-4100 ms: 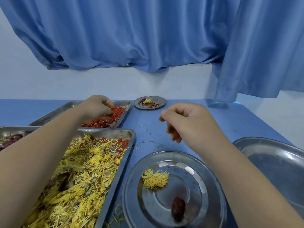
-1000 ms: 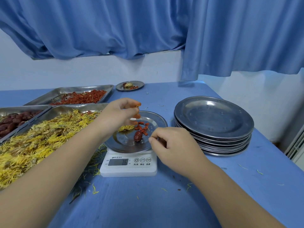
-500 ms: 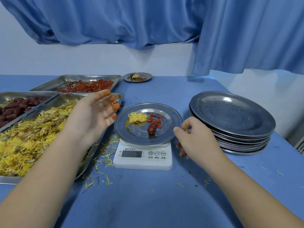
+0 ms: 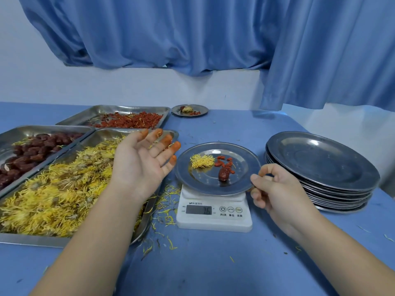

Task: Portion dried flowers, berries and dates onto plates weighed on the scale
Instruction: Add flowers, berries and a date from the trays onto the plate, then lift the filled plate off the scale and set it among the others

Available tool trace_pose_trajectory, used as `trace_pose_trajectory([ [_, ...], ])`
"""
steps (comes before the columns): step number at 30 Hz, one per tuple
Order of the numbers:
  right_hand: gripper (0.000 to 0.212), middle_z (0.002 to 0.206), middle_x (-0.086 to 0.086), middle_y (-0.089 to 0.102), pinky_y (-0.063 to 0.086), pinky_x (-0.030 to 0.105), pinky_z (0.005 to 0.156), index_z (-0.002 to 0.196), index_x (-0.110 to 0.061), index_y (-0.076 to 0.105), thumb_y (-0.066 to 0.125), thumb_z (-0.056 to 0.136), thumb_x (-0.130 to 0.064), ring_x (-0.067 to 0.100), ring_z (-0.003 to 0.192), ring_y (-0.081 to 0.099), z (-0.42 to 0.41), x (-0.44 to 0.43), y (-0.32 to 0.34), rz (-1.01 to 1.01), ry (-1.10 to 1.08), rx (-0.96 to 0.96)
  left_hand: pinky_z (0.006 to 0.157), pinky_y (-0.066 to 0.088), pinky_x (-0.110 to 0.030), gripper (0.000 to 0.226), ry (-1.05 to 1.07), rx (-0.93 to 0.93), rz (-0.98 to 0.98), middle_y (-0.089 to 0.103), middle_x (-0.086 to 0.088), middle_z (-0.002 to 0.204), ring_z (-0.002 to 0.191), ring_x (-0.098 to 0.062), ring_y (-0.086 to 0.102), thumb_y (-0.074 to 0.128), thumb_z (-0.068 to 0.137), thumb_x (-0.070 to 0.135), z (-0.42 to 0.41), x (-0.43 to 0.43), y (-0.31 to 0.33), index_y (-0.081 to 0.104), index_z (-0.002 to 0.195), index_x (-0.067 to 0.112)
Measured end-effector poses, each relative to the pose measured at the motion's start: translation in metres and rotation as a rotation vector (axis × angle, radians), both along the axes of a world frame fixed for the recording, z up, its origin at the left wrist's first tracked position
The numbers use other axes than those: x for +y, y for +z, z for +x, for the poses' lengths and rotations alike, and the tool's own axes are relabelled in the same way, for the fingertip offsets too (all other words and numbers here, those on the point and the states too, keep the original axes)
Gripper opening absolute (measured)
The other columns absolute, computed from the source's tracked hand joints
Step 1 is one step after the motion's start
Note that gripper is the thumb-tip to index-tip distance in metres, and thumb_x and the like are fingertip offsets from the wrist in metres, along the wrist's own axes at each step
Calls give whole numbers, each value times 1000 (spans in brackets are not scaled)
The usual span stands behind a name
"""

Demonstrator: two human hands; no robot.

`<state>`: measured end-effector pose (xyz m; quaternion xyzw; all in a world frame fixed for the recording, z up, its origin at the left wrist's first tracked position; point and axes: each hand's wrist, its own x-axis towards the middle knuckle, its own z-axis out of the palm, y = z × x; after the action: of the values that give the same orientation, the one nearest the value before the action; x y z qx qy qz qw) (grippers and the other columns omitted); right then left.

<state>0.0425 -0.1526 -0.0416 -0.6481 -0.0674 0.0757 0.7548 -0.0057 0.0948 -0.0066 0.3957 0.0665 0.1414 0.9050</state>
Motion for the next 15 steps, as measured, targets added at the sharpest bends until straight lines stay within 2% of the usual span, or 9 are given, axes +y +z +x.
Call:
trace_pose_trajectory([
  [4, 22, 50, 3, 42, 37, 21, 39, 81, -12, 41, 51, 94, 3, 15, 41, 42, 2, 7, 14, 66, -42, -41, 84, 50, -39, 31, 28, -25, -115, 74, -7, 99, 100, -30, 71, 47, 92, 39, 0, 4, 0, 65, 102, 16],
  [8, 24, 60, 5, 44, 41, 20, 40, 79, -14, 42, 50, 94, 3, 12, 41, 46, 19, 26, 37, 117, -86, -68, 90, 49, -42, 38, 64, -49, -205, 74, -10, 107, 100, -32, 71, 46, 93, 41, -1, 5, 0, 65, 113, 15],
  [15, 22, 69, 9, 46, 42, 18, 39, 80, -13, 41, 48, 95, 2, 9, 41, 51, 91, 83, 58, 142, -91, -15, 82, 49, -42, 45, 76, -33, -341, 73, -11, 109, 97, -31, 72, 42, 96, 46, -1, 5, 0, 63, 120, 15],
])
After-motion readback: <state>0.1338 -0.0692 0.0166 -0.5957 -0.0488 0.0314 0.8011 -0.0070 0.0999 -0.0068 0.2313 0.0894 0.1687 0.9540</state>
